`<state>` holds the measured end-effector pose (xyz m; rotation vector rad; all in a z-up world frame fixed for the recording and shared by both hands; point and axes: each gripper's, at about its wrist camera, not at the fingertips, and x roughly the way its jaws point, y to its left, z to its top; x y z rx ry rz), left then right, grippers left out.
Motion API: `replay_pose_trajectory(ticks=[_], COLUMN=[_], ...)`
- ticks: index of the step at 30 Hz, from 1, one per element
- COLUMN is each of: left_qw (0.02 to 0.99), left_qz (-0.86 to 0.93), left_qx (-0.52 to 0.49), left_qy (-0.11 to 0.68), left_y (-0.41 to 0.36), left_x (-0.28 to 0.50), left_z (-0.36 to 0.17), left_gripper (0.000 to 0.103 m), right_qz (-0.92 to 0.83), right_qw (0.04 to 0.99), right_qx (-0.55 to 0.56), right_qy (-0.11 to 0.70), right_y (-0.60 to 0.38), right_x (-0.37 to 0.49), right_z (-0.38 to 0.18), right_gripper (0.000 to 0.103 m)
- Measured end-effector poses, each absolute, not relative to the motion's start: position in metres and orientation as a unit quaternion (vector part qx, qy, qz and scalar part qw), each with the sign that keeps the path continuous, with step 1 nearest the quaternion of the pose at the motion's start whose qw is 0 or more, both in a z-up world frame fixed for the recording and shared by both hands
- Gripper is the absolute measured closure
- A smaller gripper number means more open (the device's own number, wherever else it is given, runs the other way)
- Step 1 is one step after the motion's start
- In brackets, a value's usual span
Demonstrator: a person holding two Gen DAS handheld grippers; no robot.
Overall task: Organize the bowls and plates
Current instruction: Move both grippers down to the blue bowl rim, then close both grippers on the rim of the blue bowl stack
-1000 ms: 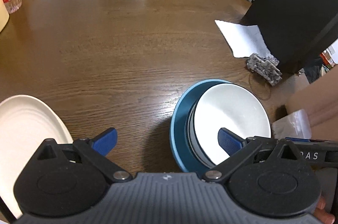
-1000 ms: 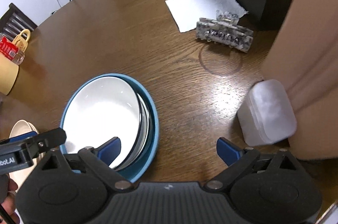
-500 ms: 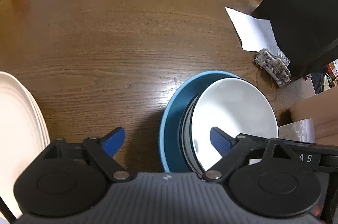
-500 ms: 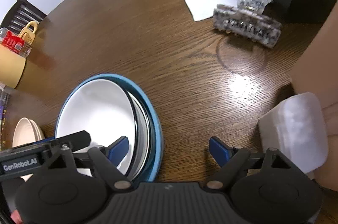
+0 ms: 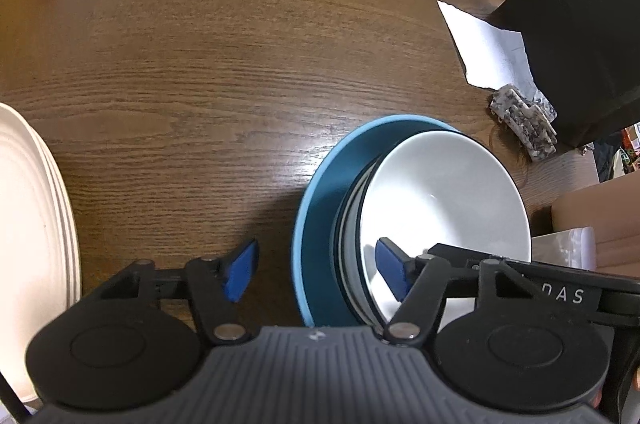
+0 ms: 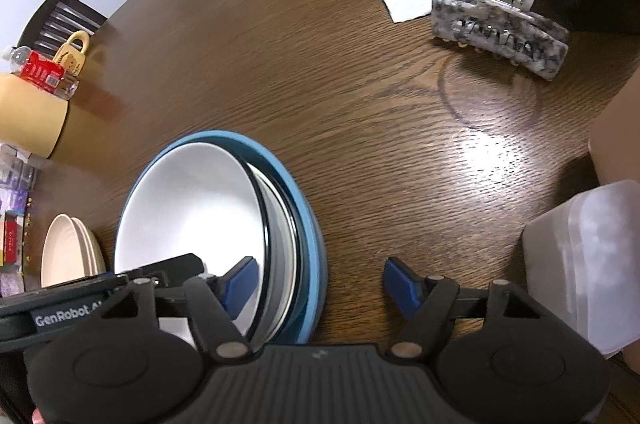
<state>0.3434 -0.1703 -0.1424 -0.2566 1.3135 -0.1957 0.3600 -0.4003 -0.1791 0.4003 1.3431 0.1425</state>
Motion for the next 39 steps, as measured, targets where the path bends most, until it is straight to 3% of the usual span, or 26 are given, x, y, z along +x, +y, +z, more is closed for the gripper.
replay_pose_trajectory(ticks=[5, 16, 22, 27, 39], left_qw=[0.776, 0.778, 0.778, 0.778, 0.783], left_qz=[-0.092, -0.104, -0.101, -0.098, -0.103], left_qx=[-0.127, -0.142, -0.147, -0.151, -0.144], left_qy=[0.611, 0.603, 0.602, 0.601, 0.596], left_y=[-0.170, -0.171, -0.173, -0.172, -0.172], left_x=[0.343, 0.340, 0.340, 0.340, 0.338], left_z=[-0.145, -0.144, -0.145, -0.145, -0.144], left_gripper=[0.041, 0.058, 0.059, 0.059, 0.060], right_qz=[0.072, 0.083, 0.090, 0.108, 0.123], right_qw=[0.759, 0.757, 0.750, 0.748, 0.763], right_qx=[0.194, 0.220, 0.244, 0.255, 0.240], right_qy=[0.617, 0.610, 0.608, 0.603, 0.587], right_y=[-0.400, -0.401, -0.404, -0.403, -0.401], right_x=[0.361, 0.358, 0.354, 0.355, 0.349], right_z=[-0.180, -0.186, -0.191, -0.188, -0.185], right_gripper=[0.035, 0.036, 0.037, 0.055, 0.056])
